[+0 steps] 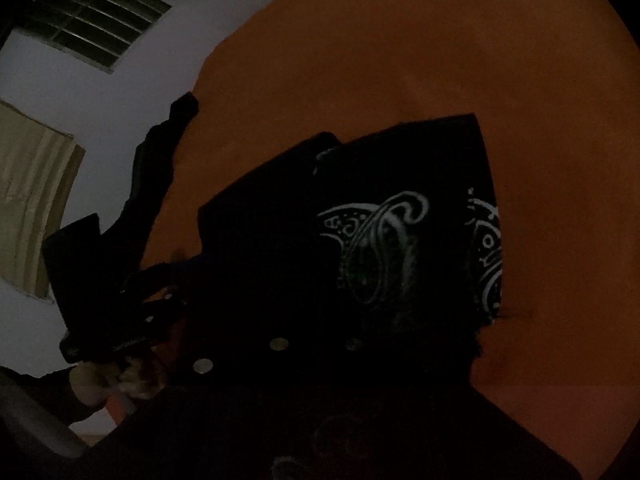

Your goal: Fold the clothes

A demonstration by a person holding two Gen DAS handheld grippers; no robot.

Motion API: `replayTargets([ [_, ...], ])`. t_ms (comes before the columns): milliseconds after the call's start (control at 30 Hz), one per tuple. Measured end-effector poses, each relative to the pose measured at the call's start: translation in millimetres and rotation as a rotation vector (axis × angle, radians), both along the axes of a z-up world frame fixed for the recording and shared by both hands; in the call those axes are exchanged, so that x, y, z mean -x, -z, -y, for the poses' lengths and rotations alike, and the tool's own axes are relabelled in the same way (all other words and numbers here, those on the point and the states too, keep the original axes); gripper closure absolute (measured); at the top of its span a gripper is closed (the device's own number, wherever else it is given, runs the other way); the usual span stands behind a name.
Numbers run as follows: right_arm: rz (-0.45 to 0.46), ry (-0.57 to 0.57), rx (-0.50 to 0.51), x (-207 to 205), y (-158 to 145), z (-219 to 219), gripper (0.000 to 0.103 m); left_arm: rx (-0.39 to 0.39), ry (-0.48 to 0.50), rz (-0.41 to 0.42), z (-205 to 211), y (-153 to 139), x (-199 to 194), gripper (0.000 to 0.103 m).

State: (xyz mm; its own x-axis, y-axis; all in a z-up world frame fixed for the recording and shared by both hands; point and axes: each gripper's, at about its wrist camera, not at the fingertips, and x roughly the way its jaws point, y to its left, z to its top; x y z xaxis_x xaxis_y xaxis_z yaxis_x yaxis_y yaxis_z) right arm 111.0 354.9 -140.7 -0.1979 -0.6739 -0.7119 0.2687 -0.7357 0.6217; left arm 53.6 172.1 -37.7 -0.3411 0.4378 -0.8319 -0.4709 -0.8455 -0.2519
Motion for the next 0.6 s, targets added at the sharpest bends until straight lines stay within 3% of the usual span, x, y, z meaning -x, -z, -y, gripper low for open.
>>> replayTargets([
  [133, -0.069, 0.028, 0.014, 0.5, -13.5, -5.0, 0.103, -0.034, -0.042, -0.03, 24.3, -18.3, 1.8, 0.054],
  [200, -0.03, 0.072, 0.014, 9.5, 4.0, -18.3, 0.103, -0.033, -0.078, -0.03, 35.5, -14.6, 7.4, 0.054],
  [267, 0.042, 0.121, 0.109, 17.8, 24.3, -33.8, 0.103, -0.066, -0.147, -0.01, 58.5, -12.0, 15.3, 0.054],
  [333, 0.053, 0.124, 0.139, 21.5, 21.0, -44.3, 0.103, -0.099, -0.217, 0.01, 81.6, -9.4, 23.2, 0.054],
  [433, -0.043, 0.155, 0.141, 23.5, -4.7, -66.3, 0.098, -0.21, -0.279, 0.098, 111.6, -1.7, 34.1, 0.054],
  [500, -0.028, 0.18, 0.137, 28.4, -4.2, -75.7, 0.094, -0.277, -0.296, 0.168, 119.1, 9.7, 38.6, 0.054],
  [600, 0.04, 0.161, 0.044, 40.3, 24.0, -73.9, 0.094, -0.337, -0.286, 0.284, 114.4, 27.3, 52.0, 0.054],
])
